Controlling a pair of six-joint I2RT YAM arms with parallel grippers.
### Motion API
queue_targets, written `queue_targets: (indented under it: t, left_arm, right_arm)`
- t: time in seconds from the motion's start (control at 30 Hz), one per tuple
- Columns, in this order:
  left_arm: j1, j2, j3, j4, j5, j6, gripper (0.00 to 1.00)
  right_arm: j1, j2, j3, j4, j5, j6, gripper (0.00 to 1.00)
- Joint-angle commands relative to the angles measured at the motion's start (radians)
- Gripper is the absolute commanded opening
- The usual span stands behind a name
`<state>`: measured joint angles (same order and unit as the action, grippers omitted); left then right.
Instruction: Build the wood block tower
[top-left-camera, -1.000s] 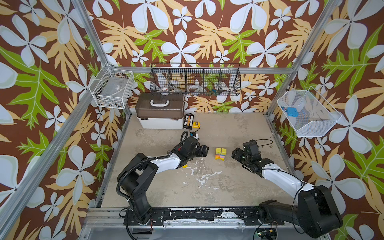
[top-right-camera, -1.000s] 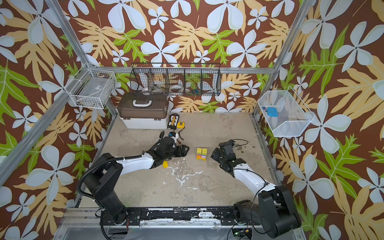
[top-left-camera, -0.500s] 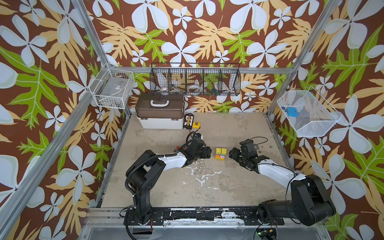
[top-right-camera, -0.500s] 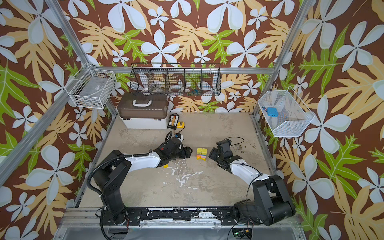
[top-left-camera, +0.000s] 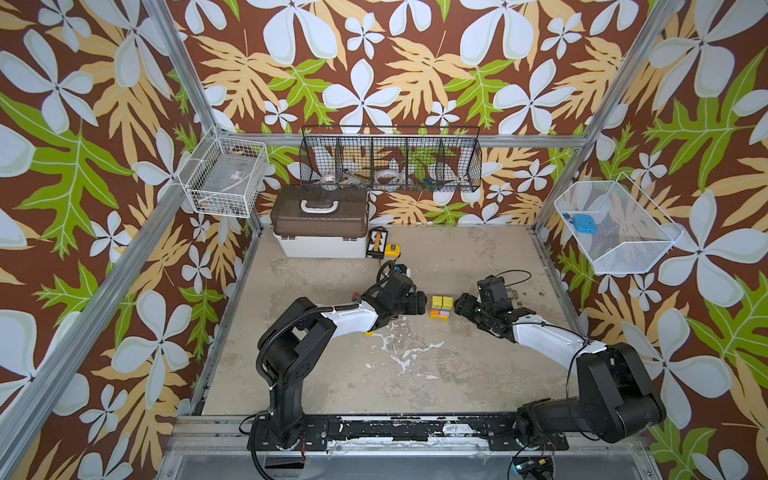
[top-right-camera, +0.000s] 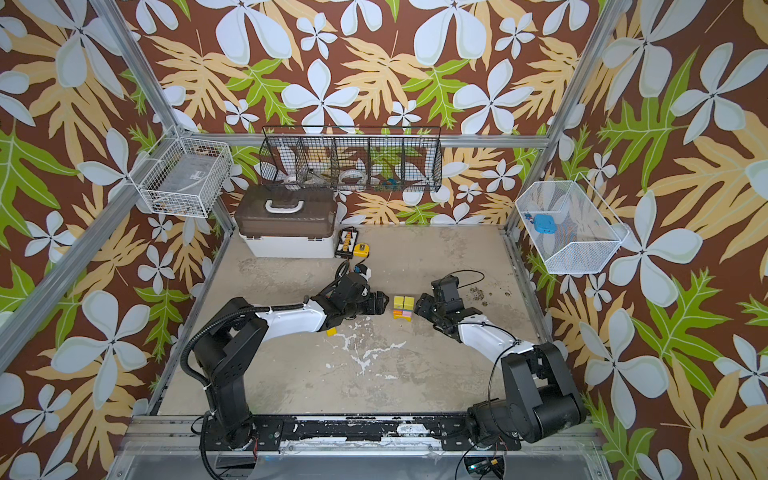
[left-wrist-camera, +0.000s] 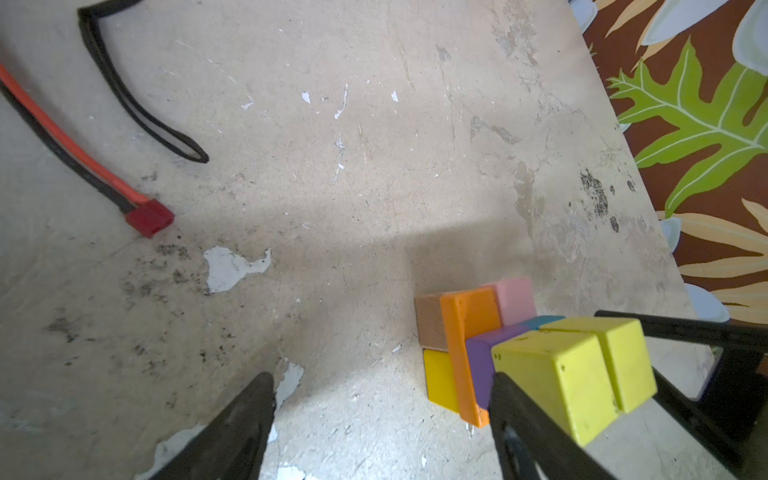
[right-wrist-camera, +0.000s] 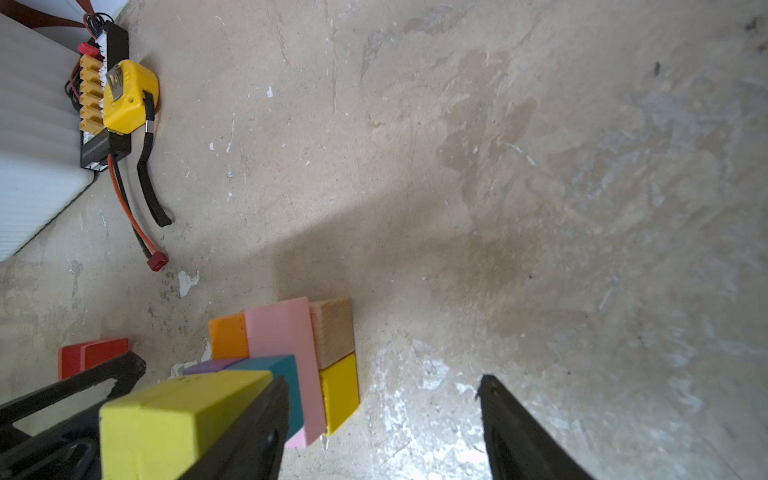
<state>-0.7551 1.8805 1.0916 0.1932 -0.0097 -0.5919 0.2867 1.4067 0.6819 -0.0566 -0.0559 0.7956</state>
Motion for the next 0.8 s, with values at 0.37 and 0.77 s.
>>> queue_targets:
  t: [0.37,0.77]
  left_arm:
    - [-0.016,0.019,0.037,-0.022,0.003,0.01,0.82]
    - [-0.018,0.02,0.04,-0.031,-0.007,0.018,0.82]
  right_arm:
    - [0.001,-0.016,0.002,0.016,-0.014,-0.012,0.73]
    - [0.009,-0.007,0.007,0.019,-0.019,-0.016,0.73]
